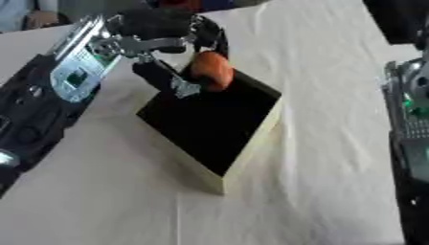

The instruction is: Pick up objects on the table and place them in the box.

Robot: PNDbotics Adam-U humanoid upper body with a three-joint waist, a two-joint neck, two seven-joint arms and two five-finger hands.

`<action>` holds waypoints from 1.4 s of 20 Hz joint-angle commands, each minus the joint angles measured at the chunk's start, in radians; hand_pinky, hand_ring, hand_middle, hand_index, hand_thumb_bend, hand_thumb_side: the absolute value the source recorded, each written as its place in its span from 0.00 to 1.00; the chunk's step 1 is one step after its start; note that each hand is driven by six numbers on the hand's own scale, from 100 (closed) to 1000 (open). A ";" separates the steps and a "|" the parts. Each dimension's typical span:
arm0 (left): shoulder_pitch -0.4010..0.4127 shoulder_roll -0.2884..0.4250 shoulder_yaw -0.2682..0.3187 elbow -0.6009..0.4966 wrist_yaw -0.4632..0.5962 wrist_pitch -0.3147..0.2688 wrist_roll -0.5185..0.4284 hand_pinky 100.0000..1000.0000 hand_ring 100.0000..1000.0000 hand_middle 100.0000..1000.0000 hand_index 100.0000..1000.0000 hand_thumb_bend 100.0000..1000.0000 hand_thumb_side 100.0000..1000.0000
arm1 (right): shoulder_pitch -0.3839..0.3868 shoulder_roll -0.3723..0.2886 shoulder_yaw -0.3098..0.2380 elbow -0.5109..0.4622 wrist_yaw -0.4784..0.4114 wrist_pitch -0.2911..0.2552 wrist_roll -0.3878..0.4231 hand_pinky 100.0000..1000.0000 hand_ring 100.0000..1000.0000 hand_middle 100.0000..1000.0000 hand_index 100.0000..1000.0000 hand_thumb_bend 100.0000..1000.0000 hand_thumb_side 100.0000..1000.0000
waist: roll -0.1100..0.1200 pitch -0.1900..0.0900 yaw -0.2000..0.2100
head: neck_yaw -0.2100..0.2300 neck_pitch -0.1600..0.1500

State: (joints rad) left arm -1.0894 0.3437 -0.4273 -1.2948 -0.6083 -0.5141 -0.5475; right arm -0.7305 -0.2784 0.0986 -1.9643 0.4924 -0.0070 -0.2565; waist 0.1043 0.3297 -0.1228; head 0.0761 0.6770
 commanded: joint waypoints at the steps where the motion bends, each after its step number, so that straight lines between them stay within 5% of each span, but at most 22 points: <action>1: -0.010 -0.011 -0.005 0.015 -0.008 -0.016 -0.012 0.50 0.68 0.66 0.72 0.00 0.35 | -0.011 -0.005 -0.006 -0.021 -0.004 0.001 -0.005 0.70 0.80 0.57 0.70 0.00 0.68 | -0.008 -0.021 -0.002 | 0.001 0.000; 5: -0.004 -0.044 -0.014 0.053 -0.049 -0.029 -0.017 0.50 0.67 0.66 0.72 0.00 0.34 | -0.010 -0.004 -0.006 -0.023 -0.007 0.001 -0.007 0.70 0.80 0.57 0.70 0.00 0.68 | -0.008 -0.020 -0.007 | 0.002 -0.001; 6: 0.000 -0.051 -0.017 0.067 -0.061 -0.031 -0.020 0.50 0.67 0.66 0.72 0.00 0.28 | -0.009 -0.003 -0.006 -0.024 -0.007 0.001 -0.007 0.70 0.80 0.57 0.70 0.00 0.68 | -0.007 -0.020 -0.008 | 0.002 -0.001; 9: 0.010 -0.069 -0.018 0.108 -0.091 -0.036 -0.025 0.50 0.67 0.68 0.74 0.00 0.31 | -0.008 -0.003 -0.007 -0.024 -0.008 0.001 -0.008 0.70 0.80 0.57 0.70 0.00 0.68 | -0.006 -0.019 -0.010 | 0.001 -0.001; 14: 0.018 -0.086 -0.015 0.143 -0.134 -0.047 -0.042 0.58 0.74 0.76 0.82 0.00 0.15 | -0.006 -0.004 -0.007 -0.025 -0.011 0.002 -0.009 0.70 0.80 0.57 0.70 0.00 0.68 | -0.006 -0.018 -0.011 | 0.000 0.001; 15: 0.019 -0.086 -0.014 0.144 -0.145 -0.048 -0.046 0.59 0.75 0.77 0.83 0.00 0.18 | -0.005 -0.004 -0.007 -0.025 -0.011 0.002 -0.009 0.70 0.80 0.57 0.70 0.00 0.68 | -0.006 -0.018 -0.011 | 0.000 0.002; 16: 0.019 -0.086 -0.013 0.145 -0.157 -0.048 -0.049 0.63 0.79 0.79 0.86 0.00 0.34 | -0.005 -0.005 -0.008 -0.025 -0.011 0.003 -0.010 0.70 0.80 0.57 0.70 0.00 0.68 | -0.006 -0.018 -0.011 | 0.000 0.002; 17: 0.021 -0.087 -0.012 0.146 -0.167 -0.048 -0.050 0.64 0.79 0.80 0.86 0.00 0.36 | -0.004 -0.005 -0.008 -0.025 -0.012 0.003 -0.010 0.70 0.80 0.57 0.70 0.00 0.68 | -0.006 -0.018 -0.011 | -0.001 0.002; 19: 0.023 -0.087 -0.009 0.150 -0.184 -0.047 -0.051 0.68 0.83 0.83 0.89 0.02 0.58 | -0.003 -0.005 -0.008 -0.025 -0.012 0.003 -0.011 0.70 0.80 0.57 0.70 0.00 0.68 | -0.006 -0.018 -0.011 | 0.000 0.002; 20: 0.023 -0.087 -0.009 0.150 -0.193 -0.049 -0.049 0.71 0.85 0.84 0.91 0.15 0.71 | -0.003 -0.005 -0.008 -0.025 -0.012 0.003 -0.011 0.70 0.80 0.57 0.70 0.00 0.68 | -0.007 -0.019 -0.011 | 0.000 0.003; 24: 0.021 -0.086 -0.006 0.140 -0.222 -0.064 -0.025 0.73 0.88 0.86 0.92 0.28 0.78 | -0.002 -0.004 -0.009 -0.025 -0.013 0.004 -0.010 0.70 0.80 0.57 0.70 0.00 0.68 | -0.008 -0.019 -0.011 | 0.000 0.002; 28: 0.021 -0.082 0.007 0.123 -0.231 -0.062 0.008 0.72 0.86 0.85 0.91 0.22 0.75 | 0.001 -0.002 -0.010 -0.026 -0.014 0.003 -0.011 0.70 0.80 0.57 0.70 0.00 0.68 | -0.008 -0.022 -0.011 | 0.002 0.001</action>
State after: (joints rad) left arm -1.0526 0.2474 -0.4364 -1.1508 -0.8368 -0.5614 -0.5380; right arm -0.7202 -0.2771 0.0981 -1.9674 0.4849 -0.0042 -0.2618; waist 0.1042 0.3322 -0.1339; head 0.0762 0.6768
